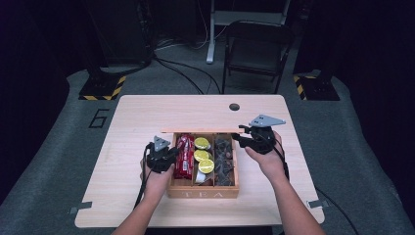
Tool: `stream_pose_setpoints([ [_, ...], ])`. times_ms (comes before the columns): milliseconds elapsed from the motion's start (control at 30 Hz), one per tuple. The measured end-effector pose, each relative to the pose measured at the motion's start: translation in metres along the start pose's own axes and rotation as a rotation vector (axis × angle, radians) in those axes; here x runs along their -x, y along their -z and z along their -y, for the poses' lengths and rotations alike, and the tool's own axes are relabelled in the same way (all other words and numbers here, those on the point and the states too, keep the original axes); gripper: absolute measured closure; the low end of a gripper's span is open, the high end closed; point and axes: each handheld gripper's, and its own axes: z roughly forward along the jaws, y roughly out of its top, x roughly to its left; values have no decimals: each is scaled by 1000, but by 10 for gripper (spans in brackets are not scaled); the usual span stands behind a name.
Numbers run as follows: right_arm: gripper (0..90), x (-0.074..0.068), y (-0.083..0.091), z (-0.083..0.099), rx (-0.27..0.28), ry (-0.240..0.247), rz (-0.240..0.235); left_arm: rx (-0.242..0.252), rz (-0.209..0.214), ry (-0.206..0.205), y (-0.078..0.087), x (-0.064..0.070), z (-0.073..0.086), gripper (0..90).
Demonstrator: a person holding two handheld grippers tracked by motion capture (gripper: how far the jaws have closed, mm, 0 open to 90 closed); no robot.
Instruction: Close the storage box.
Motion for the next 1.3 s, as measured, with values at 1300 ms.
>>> stream_pose_setpoints([
  [1300, 570, 0, 0, 0, 2, -5, 3, 23, -43, 59, 61, -52, 8, 841],
])
